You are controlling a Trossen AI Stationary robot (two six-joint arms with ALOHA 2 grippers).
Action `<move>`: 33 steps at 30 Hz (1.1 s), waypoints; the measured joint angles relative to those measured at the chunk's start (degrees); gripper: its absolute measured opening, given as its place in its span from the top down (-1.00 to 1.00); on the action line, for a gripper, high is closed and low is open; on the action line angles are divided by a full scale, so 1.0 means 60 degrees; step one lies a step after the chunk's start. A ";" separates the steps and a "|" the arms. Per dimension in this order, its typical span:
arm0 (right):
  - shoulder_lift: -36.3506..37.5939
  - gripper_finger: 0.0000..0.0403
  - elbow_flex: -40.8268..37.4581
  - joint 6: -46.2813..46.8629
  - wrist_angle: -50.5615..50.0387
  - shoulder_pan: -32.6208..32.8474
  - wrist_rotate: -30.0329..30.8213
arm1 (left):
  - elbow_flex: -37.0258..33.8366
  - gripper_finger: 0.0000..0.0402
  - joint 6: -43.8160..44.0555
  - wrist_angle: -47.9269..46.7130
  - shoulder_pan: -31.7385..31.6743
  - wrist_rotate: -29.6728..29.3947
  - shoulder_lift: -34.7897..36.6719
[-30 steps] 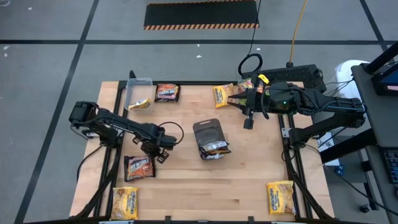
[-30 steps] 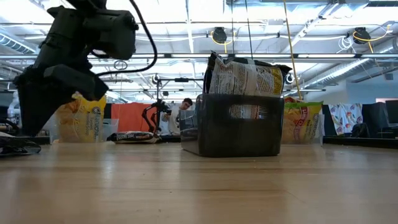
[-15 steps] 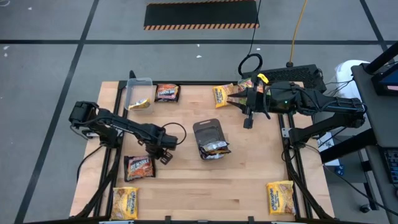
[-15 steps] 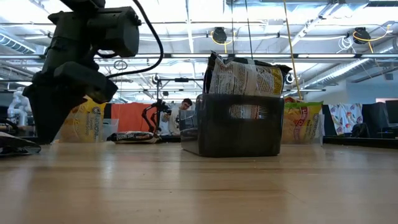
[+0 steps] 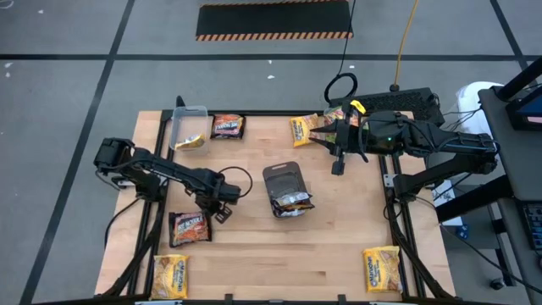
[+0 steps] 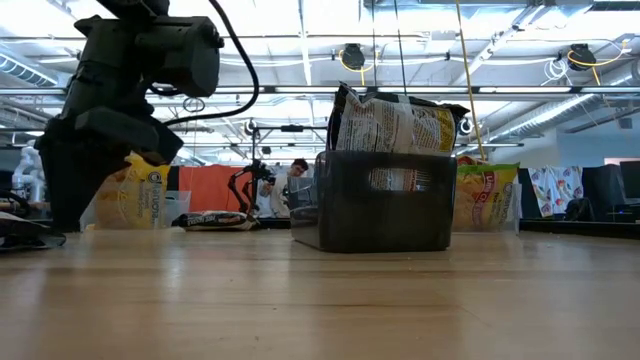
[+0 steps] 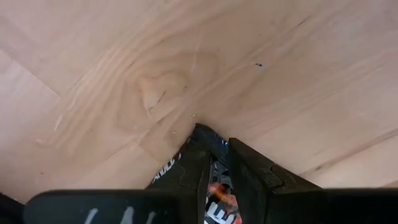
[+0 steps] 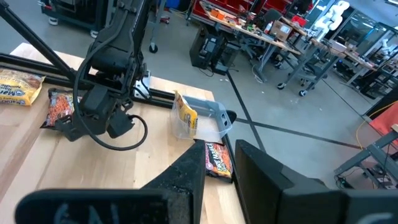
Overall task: Sort Maruchan noodles
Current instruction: Put the bottom black noodle pack into the black bin
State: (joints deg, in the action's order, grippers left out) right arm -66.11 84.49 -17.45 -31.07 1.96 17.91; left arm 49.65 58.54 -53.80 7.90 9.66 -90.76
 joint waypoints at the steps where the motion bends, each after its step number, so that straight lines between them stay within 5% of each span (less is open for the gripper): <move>1: 0.0000 0.58 0.0000 0.0000 0.0000 0.0000 0.0000 | 0.0000 0.65 0.0003 0.0000 0.0000 -0.0050 0.0000; 33: 0.0000 0.58 -0.0003 -0.0211 -0.0004 0.0000 0.0000 | -0.0776 0.65 0.0622 0.0840 0.0000 0.0433 0.0004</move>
State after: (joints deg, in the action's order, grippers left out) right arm -66.11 84.47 -18.72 -31.09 1.96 17.91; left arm 44.99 62.27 -48.76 7.90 12.26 -90.74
